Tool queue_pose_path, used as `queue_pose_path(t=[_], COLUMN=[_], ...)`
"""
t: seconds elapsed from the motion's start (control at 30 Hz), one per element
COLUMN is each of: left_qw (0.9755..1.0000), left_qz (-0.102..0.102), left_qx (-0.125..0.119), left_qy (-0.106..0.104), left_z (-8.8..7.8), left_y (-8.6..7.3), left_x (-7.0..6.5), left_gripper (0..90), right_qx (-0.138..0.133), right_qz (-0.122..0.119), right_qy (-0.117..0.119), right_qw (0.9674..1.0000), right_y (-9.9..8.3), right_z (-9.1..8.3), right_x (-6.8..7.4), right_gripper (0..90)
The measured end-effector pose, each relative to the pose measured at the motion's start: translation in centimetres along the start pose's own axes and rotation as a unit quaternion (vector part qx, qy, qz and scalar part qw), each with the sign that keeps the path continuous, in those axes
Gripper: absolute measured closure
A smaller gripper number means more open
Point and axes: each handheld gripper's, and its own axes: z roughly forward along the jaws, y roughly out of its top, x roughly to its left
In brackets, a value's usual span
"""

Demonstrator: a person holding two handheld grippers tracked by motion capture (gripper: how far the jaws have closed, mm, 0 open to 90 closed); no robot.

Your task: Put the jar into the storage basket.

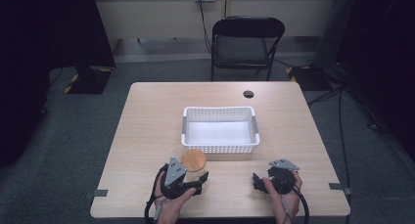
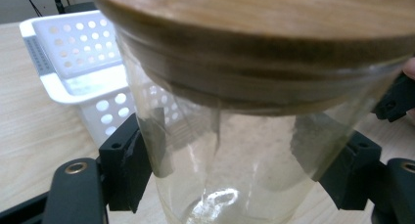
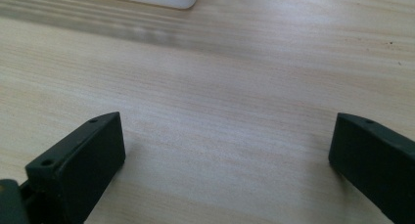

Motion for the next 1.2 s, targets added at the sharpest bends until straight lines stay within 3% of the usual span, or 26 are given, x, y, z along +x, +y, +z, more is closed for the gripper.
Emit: queue_pose_path(t=[0.5, 1.2], left_qw=[0.9999, 0.9998], left_qz=[-0.007, 0.013], left_qx=[-0.001, 0.011], left_qy=[0.010, 0.010], left_z=[-0.1, 0.8], left_y=[1.9, 5.7], left_x=[0.6, 1.6], left_gripper=[25.2, 25.3], right_qx=[0.000, 0.000], right_qz=[0.000, 0.000], right_qy=[0.000, 0.000], right_qw=[1.0000, 1.0000], right_y=[0.0, 0.0], right_z=[0.0, 0.0], right_x=[0.0, 0.0], right_gripper=[0.0, 0.0])
